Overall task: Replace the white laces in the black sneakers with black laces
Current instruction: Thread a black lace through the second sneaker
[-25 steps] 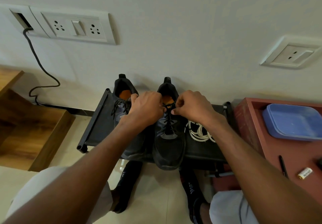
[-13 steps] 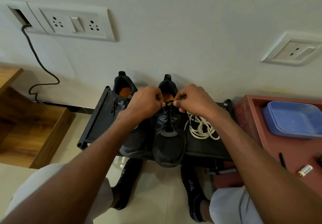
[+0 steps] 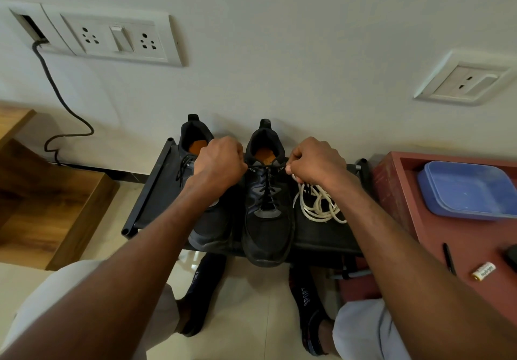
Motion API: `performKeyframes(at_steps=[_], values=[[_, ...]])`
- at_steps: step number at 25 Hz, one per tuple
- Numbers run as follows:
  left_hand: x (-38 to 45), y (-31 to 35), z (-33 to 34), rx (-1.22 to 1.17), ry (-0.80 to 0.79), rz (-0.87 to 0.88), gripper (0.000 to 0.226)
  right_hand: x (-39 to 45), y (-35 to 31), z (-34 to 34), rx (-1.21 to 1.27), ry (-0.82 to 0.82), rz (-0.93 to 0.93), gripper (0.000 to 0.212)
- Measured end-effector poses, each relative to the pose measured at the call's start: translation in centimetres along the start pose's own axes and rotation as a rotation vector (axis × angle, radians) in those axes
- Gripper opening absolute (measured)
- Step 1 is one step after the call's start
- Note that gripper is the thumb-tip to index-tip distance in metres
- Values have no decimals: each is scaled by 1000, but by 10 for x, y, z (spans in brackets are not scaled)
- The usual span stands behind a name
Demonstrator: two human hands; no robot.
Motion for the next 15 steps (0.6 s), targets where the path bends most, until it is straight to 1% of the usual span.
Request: performKeyframes(at_steps=[5, 8, 11, 13, 15], values=[[2, 0, -1, 9, -11, 14, 18, 0, 0, 1, 14, -2, 15, 13], [1, -1, -2, 7, -2, 13, 17, 0, 1, 0, 18, 0, 21, 14], [2, -1, 0, -10, -34, 18, 17, 2, 6, 1, 83, -27, 52, 13], [6, -5, 1, -135, -112, -23, 18, 4, 10, 1, 259, -112, 136, 10], [8, -8, 4, -439, -234, -79, 21, 2, 12, 0, 509, -251, 260, 11]])
Point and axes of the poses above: each hand's wrist, its own x-axis towards the middle knuckle, its own z-axis out of the palm, y = z × x, the point moved 6 cm from there along x, towards the middle knuckle, and after that the axes turned 13 degrees about x, right-handed, at the moved point
